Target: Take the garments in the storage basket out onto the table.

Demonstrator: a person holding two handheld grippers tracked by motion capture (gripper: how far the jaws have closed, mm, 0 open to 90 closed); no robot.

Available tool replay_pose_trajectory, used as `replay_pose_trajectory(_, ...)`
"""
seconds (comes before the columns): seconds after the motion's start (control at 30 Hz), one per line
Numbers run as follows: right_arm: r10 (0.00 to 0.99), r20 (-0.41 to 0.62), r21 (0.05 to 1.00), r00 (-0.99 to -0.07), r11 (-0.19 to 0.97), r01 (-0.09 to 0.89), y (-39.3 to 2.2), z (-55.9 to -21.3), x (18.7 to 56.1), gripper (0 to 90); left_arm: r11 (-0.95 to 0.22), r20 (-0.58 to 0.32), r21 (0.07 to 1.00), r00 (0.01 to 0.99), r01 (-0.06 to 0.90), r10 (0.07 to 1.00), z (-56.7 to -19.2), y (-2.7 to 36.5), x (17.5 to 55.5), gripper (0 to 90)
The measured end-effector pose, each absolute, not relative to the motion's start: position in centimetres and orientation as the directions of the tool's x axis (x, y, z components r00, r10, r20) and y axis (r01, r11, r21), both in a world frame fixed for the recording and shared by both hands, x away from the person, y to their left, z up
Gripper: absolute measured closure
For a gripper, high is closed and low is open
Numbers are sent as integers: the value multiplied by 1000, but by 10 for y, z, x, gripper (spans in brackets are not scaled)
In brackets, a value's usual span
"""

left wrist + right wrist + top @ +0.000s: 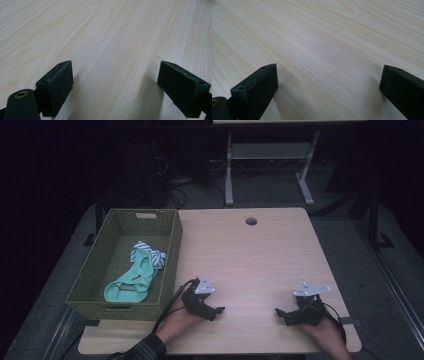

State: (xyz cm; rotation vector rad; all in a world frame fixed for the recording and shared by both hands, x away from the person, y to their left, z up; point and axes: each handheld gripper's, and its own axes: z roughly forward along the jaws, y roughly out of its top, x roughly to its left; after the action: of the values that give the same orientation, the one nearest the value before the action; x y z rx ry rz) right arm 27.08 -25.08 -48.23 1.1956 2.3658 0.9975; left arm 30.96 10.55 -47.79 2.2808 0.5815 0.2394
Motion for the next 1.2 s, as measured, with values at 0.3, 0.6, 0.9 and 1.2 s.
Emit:
replay_pose_trajectory(0.3, 796, 36, 703, -605, 410, 581, -251, -482, 271, 14, -615, -7, 714, 882, 334, 471, -477, 103, 313, 125)
replay_pose_trajectory(0.6, 795, 35, 703, -606, 411, 580, -251, -482, 271, 14, -638, -6, 692, 887, 337, 462, -474, 103, 314, 132)
replay_pose_trajectory(0.9, 794, 35, 703, -607, 412, 579, -251, -482, 271, 14, -638, -30, 690, 894, 341, 446, -473, 103, 316, 134)
replay_pose_trajectory(1.2, 794, 35, 703, -607, 412, 579, -251, -482, 271, 15, -638, -33, 698, 904, 326, 426, -468, 103, 317, 136)
